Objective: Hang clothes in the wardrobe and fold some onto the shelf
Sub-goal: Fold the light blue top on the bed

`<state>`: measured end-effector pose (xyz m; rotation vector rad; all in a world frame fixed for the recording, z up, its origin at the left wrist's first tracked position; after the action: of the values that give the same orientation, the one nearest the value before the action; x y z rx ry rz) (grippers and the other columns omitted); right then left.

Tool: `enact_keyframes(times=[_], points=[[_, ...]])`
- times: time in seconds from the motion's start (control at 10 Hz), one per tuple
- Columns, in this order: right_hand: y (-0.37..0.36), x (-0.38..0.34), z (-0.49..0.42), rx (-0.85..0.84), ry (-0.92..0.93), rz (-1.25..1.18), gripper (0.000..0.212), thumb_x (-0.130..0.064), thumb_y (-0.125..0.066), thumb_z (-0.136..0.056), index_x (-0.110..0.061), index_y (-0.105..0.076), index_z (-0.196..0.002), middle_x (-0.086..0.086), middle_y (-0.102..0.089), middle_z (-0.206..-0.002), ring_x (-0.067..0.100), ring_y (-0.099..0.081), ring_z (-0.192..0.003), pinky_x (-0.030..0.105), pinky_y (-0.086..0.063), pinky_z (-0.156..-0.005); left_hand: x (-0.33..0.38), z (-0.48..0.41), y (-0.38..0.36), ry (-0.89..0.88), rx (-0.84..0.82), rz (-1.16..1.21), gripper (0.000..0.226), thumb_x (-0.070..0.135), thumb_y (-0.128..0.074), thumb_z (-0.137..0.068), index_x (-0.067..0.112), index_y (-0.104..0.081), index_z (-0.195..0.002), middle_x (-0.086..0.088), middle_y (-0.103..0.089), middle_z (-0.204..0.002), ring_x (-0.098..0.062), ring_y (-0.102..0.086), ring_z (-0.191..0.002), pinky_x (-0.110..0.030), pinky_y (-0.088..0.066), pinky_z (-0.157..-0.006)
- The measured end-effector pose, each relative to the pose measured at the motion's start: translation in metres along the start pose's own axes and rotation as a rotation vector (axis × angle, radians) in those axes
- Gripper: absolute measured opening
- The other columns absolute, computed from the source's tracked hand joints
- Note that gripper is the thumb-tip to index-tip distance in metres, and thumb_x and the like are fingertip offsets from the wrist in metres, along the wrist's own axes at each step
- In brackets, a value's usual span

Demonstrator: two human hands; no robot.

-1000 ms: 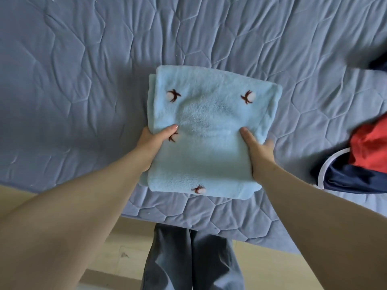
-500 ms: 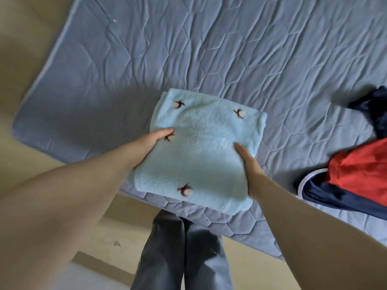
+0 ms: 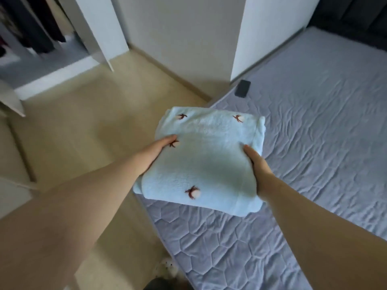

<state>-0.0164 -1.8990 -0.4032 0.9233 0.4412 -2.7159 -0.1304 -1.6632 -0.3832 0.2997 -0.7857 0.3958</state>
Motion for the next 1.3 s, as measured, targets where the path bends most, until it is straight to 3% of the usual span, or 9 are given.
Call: enact_keyframes(times=[0.1, 0.2, 0.3, 0.4, 0.6, 0.8, 0.9, 1.1, 1.3], points=[[-0.062, -0.047, 0.018, -0.088, 0.069, 0.107, 0.033, -0.051, -0.06, -0.08, -0.02, -0.062, -0.09, 0.004, -0.072, -0.063, 0.021, -0.069, -0.051, 0.027, -0.051, -0.044, 0.044, 0.02, 0.056, -0.101, 0.088, 0.005, 0.05, 0.048, -0.05, -0.089, 0.013, -0.058, -0.124, -0.012, -0.061, -0.124, -0.026, -0.058, -0.114, -0.03, -0.046, -0.09], [-0.132, -0.088, 0.037, -0.176, 0.137, 0.211, 0.031, -0.048, -0.061, -0.079, -0.019, -0.064, -0.089, 0.005, -0.072, -0.064, 0.022, -0.069, -0.052, 0.028, -0.049, -0.053, 0.09, 0.045, 0.121, -0.182, 0.151, 0.022, 0.05, 0.042, -0.047, -0.092, 0.008, -0.053, -0.129, -0.015, -0.054, -0.132, -0.027, -0.054, -0.116, -0.033, -0.041, -0.098], [-0.204, -0.121, 0.05, -0.259, 0.221, 0.257, 0.034, -0.047, -0.063, -0.078, -0.019, -0.065, -0.098, 0.006, -0.074, -0.073, 0.023, -0.071, -0.059, 0.027, -0.052, -0.052, 0.126, 0.068, 0.186, -0.248, 0.18, 0.063, 0.048, 0.037, -0.048, -0.093, 0.006, -0.053, -0.129, -0.013, -0.061, -0.116, -0.021, -0.057, -0.088, -0.026, -0.045, -0.075], [-0.286, -0.146, 0.06, -0.327, 0.275, 0.305, 0.034, -0.05, -0.061, -0.078, -0.02, -0.066, -0.093, 0.007, -0.074, -0.073, 0.024, -0.071, -0.058, 0.03, -0.048, -0.058, 0.162, 0.087, 0.262, -0.29, 0.241, 0.126, 0.046, 0.036, -0.05, -0.092, 0.006, -0.054, -0.127, -0.004, -0.061, -0.088, -0.017, -0.057, -0.076, -0.025, -0.045, -0.069], [-0.458, -0.177, 0.074, -0.411, 0.321, 0.372, 0.038, -0.054, -0.06, -0.079, -0.019, -0.068, -0.091, 0.01, -0.074, -0.079, 0.03, -0.066, -0.084, 0.036, -0.046, -0.067, 0.205, 0.121, 0.415, -0.283, 0.313, 0.177, 0.04, 0.05, -0.061, -0.079, 0.02, -0.066, -0.105, -0.011, -0.071, -0.096, -0.028, -0.065, -0.093, -0.035, -0.048, -0.09], [-0.601, -0.204, 0.076, -0.527, 0.411, 0.43, 0.034, -0.05, -0.056, -0.082, -0.019, -0.068, -0.091, 0.008, -0.074, -0.078, 0.028, -0.067, -0.08, 0.033, -0.045, -0.066, 0.244, 0.129, 0.547, -0.336, 0.427, 0.264, 0.024, 0.04, -0.061, -0.083, 0.018, -0.062, -0.093, -0.011, -0.068, -0.091, -0.025, -0.063, -0.081, -0.031, -0.048, -0.071], [-0.653, -0.222, 0.07, -0.582, 0.445, 0.464, 0.032, -0.047, -0.055, -0.083, -0.019, -0.07, -0.084, 0.008, -0.074, -0.076, 0.025, -0.071, -0.064, 0.032, -0.044, -0.063, 0.259, 0.126, 0.592, -0.352, 0.443, 0.293, 0.022, 0.038, -0.059, -0.086, 0.018, -0.062, -0.094, -0.011, -0.068, -0.091, -0.025, -0.063, -0.081, -0.031, -0.049, -0.077], [-0.749, -0.263, 0.03, -0.686, 0.462, 0.499, 0.04, -0.049, -0.055, -0.083, -0.017, -0.069, -0.101, 0.012, -0.074, -0.093, 0.03, -0.067, -0.092, 0.037, -0.048, -0.078, 0.293, 0.097, 0.676, -0.333, 0.524, 0.268, 0.036, 0.045, -0.063, -0.079, 0.017, -0.067, -0.101, -0.011, -0.072, -0.095, -0.028, -0.065, -0.09, -0.036, -0.049, -0.084], [-0.86, -0.332, -0.024, -0.799, 0.512, 0.506, 0.039, -0.045, -0.055, -0.084, -0.016, -0.068, -0.107, 0.012, -0.073, -0.098, 0.031, -0.068, -0.09, 0.036, -0.048, -0.075, 0.36, 0.037, 0.767, -0.377, 0.628, 0.274, 0.054, 0.049, -0.062, -0.08, 0.017, -0.056, -0.122, -0.013, -0.066, -0.111, -0.03, -0.061, -0.104, -0.042, -0.043, -0.101]])
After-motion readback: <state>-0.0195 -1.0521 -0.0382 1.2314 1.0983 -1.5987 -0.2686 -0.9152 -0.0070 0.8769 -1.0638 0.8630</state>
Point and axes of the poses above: each hand's wrist, its own z-axis away from the middle knuckle, its own y-axis out of the back of the hand, x = y × z, the point moved 3 cm from there along -z, towards the middle knuckle
